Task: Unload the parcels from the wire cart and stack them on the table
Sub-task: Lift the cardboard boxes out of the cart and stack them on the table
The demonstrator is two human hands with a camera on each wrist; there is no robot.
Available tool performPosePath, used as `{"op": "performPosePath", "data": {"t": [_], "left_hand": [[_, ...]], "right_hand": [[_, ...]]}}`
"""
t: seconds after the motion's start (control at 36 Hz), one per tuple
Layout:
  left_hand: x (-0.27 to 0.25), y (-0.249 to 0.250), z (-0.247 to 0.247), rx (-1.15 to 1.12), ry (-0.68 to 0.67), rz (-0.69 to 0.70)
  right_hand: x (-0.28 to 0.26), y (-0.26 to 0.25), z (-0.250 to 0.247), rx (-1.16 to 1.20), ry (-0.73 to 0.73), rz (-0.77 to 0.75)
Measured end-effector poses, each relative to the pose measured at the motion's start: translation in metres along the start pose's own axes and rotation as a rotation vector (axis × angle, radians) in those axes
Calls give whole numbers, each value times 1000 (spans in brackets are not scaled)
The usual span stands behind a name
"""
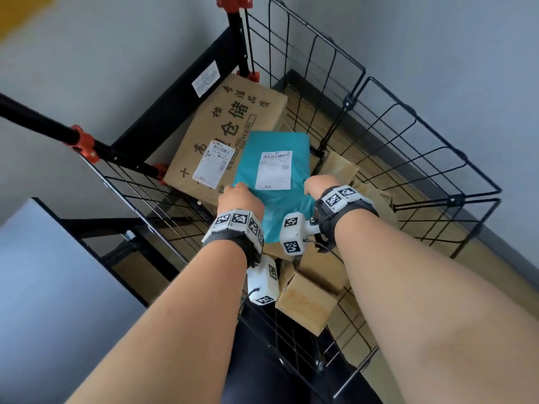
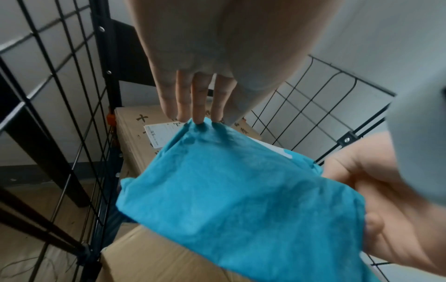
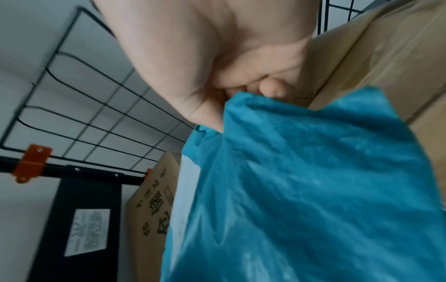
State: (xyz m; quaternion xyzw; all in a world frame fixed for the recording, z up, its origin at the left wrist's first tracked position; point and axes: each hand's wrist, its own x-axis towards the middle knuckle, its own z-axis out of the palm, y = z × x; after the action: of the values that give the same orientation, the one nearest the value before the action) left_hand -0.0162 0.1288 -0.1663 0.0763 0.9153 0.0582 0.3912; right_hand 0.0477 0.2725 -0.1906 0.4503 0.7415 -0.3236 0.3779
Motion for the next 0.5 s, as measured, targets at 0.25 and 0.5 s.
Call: {"op": "performPosePath", "data": {"t": [0.25,0.5], "left_hand": [[-56,2,-9,-337,60,-122],[-94,-20,-28,-594,156,-160]], "right_hand": [[-69,6,-29,-183,77,-117],[-117,4,-39,-369,77,-100]]}}
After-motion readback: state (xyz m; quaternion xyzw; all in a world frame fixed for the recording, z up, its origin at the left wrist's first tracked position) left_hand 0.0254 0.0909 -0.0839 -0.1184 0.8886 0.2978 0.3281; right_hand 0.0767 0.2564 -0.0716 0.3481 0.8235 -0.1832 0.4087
